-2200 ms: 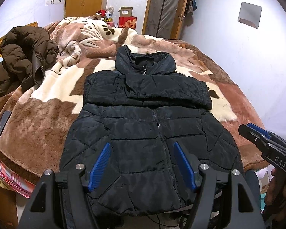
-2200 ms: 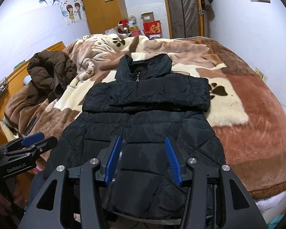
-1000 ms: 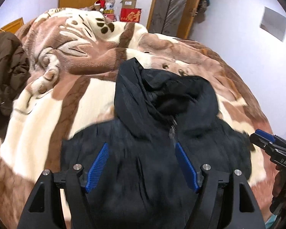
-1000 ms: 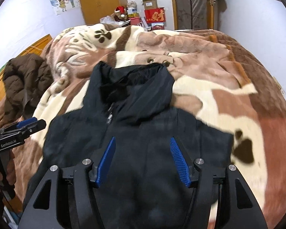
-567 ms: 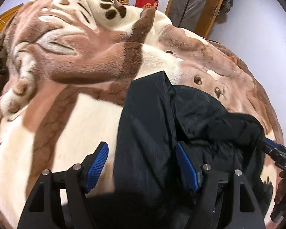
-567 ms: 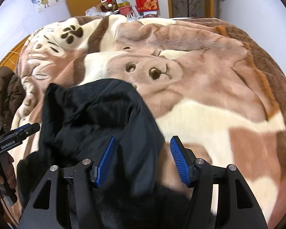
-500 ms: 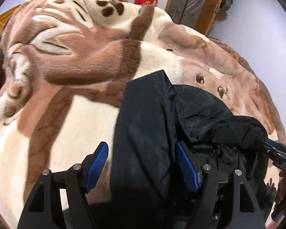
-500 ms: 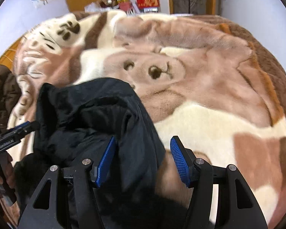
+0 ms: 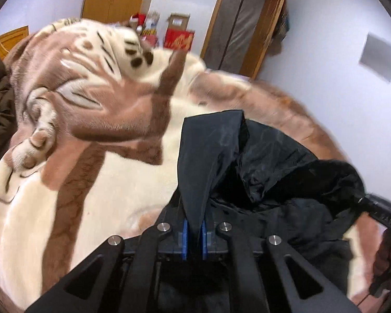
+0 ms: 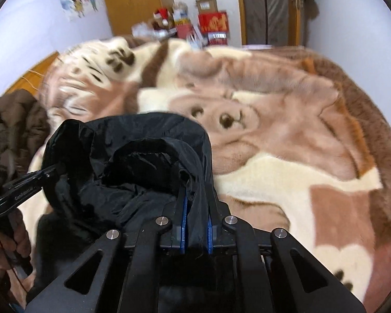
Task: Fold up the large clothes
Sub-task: 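Fold the hood down toward the hem with both tools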
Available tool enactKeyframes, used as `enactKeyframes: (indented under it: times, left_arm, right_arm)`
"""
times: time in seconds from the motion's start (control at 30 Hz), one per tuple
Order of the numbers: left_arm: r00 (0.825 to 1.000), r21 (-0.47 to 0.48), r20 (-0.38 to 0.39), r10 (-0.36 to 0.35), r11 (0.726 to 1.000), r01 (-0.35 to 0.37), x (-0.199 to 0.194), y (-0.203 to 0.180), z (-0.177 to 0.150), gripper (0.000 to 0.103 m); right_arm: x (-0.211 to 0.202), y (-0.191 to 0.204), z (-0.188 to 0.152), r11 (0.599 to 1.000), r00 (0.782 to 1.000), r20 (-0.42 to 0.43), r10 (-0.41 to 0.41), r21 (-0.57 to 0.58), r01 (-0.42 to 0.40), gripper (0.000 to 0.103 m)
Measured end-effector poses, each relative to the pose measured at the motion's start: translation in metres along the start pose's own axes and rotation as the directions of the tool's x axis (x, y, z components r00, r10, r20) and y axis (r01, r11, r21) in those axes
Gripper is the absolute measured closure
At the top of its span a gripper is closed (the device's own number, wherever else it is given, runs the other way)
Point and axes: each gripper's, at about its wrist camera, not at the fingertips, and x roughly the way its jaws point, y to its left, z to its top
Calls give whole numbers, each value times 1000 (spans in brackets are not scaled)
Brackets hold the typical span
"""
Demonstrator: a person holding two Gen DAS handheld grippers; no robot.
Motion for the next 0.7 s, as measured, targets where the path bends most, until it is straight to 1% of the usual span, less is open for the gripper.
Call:
enactKeyframes:
  times: [0.07, 0.1, 0.13, 0.17, 0.2, 0.27, 0.37, 0.4, 0.5, 0.6, 0.63, 0.67, 0.7]
  left_arm:
    - [999, -7, 30, -24, 1000, 24, -32, 0, -13, 95]
    - [999, -12, 39, -33, 999, 34, -47, 0, -23, 95]
    - [998, -20, 43, -39, 999, 39, -58, 1, -31, 95]
    - [998, -24, 38, -43, 999, 44, -68, 2, -42, 95]
    - [999, -28, 32, -38, 999, 39, -76, 3, -53, 95]
    - [1000, -42, 7, -26, 999, 27, -88, 6, -76, 95]
    - [999, -91, -46, -16, 996, 12, -98, 15, -111, 95]
    - [998, -99, -64, -13, 995, 6, -101, 16, -121, 95]
    - [992, -124, -125, 0, 992, -15, -107, 22, -149, 94]
    - [984, -126, -179, 17, 991, -40, -119, 26, -174, 94]
    - [982, -126, -188, 12, 991, -36, -127, 27, -182, 93]
    - [981, -123, -192, 13, 992, -37, -134, 28, -188, 90]
    - [982, -113, -188, 25, 992, -47, -143, 27, -193, 85]
  right_arm:
    - [-33, 4, -17, 1000, 999, 41, 21, 6, -21, 93]
    - [-41, 5, -23, 1000, 998, 49, 27, 11, -27, 93]
    - [-58, 7, -38, 999, 998, 58, 39, 21, -40, 93]
    - [-64, 8, -45, 999, 997, 57, 42, 22, -44, 93]
    - [-74, 10, -62, 999, 998, 49, 39, 25, -41, 93]
    - [-80, 13, -86, 998, 999, 21, 44, 35, -44, 93]
    - [-79, 13, -124, 997, 997, -51, 49, 69, -45, 93]
    - [-78, 13, -132, 996, 996, -71, 47, 75, -42, 93]
    - [-76, 16, -168, 996, 987, -150, 55, 75, -44, 93]
    - [-81, 16, -194, 998, 976, -212, 43, 61, -31, 92]
    - [-84, 14, -198, 998, 976, -215, 39, 60, -27, 90]
    - [-89, 12, -201, 998, 976, -213, 40, 64, -27, 86]
    - [-95, 11, -201, 997, 978, -205, 44, 74, -30, 84]
